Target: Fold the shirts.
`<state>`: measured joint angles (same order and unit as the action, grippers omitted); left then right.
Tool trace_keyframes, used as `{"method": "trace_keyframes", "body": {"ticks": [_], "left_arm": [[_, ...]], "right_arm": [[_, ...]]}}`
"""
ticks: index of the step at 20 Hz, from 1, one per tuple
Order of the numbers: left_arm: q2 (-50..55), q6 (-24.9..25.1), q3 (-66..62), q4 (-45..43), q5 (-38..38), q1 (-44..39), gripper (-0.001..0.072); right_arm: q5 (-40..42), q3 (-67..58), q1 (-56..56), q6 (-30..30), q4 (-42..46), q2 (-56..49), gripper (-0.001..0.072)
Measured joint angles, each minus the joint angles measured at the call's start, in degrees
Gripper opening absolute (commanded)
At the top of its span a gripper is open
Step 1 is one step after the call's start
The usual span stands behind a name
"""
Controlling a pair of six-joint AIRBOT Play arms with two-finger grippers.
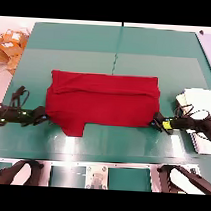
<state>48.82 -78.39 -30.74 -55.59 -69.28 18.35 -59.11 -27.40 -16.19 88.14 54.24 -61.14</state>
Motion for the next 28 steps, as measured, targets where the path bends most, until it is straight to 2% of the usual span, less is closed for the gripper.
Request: {"method": "trace_keyframes", "body": {"ticks": [4, 9, 14, 20, 21, 22, 23, 24, 26, 28], "left_arm": [[-5.9, -2.8, -3.6, -2.1, -6.4, 0.0, 0.002], [-3.2, -1.9, -7.9, 5.4, -4.8, 0.0, 0.002], [9.7, 1.2, -16.8, 12.8, 0.0, -0.6, 0.002], [32.6, 2.5, -33.4, 15.8, 6.3, -7.6, 0.0023], [36.2, 2.4, -36.0, 15.9, 6.8, -8.5, 0.0059], [39.5, 2.4, -38.5, 16.1, 7.5, -9.1, 0.045], [42.1, 2.3, -40.5, 16.2, 8.5, -9.5, 0.0706], [44.1, 2.2, -42.4, 16.3, 9.4, -9.7, 0.0712], [46.3, 2.0, -46.1, 16.6, 10.8, -8.9, 0.0712], [47.5, 1.9, -50.6, 16.5, 9.6, -6.9, 0.0711]], "right_arm": [[-5.9, -3.3, -3.5, 0.9, 4.4, 4.3, 0.0016], [-5.9, -12.2, -2.2, 1.1, 3.0, 4.6, 0.0016], [-2.0, -24.1, 2.0, 1.7, 2.0, -4.5, 0.0017], [3.2, -36.9, 4.7, 2.1, -0.7, -21.7, 0.0019], [4.2, -38.8, 5.1, 2.1, -1.2, -24.5, 0.0082], [5.1, -40.4, 5.4, 1.9, -1.6, -26.8, 0.0209], [5.9, -42.1, 5.4, 1.7, -1.8, -28.8, 0.0239], [6.4, -43.9, 5.3, 1.3, -2.0, -30.6, 0.0242], [6.1, -47.5, 4.0, -0.5, -2.4, -32.7, 0.0363], [3.1, -51.2, 1.2, -3.4, -2.4, -33.8, 0.0522]]}}
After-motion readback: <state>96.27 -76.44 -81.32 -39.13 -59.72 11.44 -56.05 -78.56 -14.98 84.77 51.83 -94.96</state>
